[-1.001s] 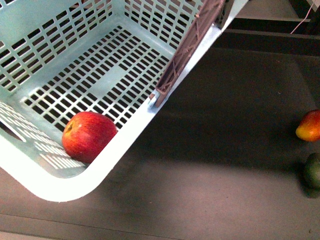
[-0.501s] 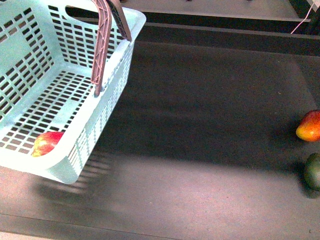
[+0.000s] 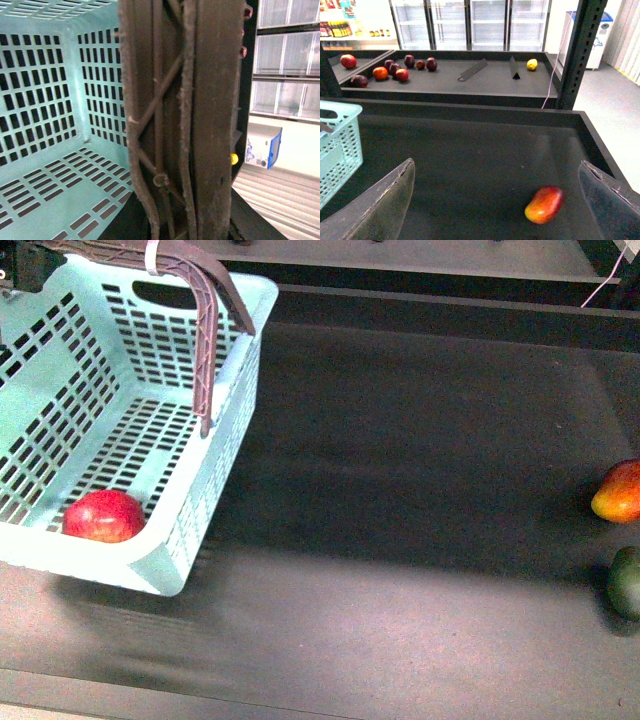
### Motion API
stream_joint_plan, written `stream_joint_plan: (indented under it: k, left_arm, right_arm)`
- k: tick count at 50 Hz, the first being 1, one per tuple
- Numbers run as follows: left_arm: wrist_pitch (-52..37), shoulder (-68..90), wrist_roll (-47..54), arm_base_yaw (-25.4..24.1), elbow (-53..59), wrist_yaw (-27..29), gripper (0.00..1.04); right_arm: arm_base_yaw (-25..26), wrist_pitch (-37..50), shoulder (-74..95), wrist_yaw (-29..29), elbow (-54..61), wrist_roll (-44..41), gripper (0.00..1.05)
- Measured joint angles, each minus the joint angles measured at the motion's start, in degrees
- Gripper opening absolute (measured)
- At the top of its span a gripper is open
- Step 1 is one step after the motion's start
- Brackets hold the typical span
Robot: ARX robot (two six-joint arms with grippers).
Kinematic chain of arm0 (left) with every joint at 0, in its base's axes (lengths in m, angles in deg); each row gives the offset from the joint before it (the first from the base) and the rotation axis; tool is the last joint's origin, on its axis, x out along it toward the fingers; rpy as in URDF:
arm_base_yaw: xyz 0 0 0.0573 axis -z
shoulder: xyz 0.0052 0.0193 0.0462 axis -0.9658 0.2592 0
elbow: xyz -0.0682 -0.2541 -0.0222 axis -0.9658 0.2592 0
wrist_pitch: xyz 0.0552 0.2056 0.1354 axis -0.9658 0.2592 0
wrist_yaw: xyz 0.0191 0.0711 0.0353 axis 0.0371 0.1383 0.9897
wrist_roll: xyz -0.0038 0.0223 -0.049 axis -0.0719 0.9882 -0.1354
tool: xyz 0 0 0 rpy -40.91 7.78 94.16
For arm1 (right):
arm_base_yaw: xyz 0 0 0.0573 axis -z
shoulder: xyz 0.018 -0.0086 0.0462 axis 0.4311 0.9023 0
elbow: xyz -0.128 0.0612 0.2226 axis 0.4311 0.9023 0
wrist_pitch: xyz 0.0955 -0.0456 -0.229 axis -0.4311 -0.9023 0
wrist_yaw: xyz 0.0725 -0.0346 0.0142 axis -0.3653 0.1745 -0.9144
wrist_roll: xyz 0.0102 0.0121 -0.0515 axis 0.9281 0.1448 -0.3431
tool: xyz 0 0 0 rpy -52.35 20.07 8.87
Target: Pick apple with right arm and hold basket with left
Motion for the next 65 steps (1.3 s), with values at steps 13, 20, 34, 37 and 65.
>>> stream_joint_plan:
  k: [13, 20, 34, 37, 65]
  left_arm:
    - [-1.51, 2.10, -1.01, -0.76, 0.77, 0.39, 0.18]
    - [-2.45, 2.23, -1.79, -0.85, 1.46, 0.04, 0.18]
    - [-2.03, 2.25, -2.93, -1.18, 3.10, 0.24, 0.18]
    - [-1.75, 2.23, -2.95, -1.18, 3.13, 0.35, 0.18]
    - [5.97, -13.73, -4.81, -0.59, 12.94, 8.68, 1.00]
  right_arm:
    - [0.00, 0.00, 0.00, -0.02, 0.00, 0.02, 0.96]
    - [0.00, 0.00, 0.00, 0.00, 0.00, 0.02, 0.96]
    - [0.02, 0.00, 0.00, 0.00, 0.00, 0.02, 0.96]
    - [0.02, 0.00, 0.00, 0.00, 0.00, 0.02, 0.96]
    - [0.02, 0.00, 0.00, 0.00, 0.00, 0.02, 0.96]
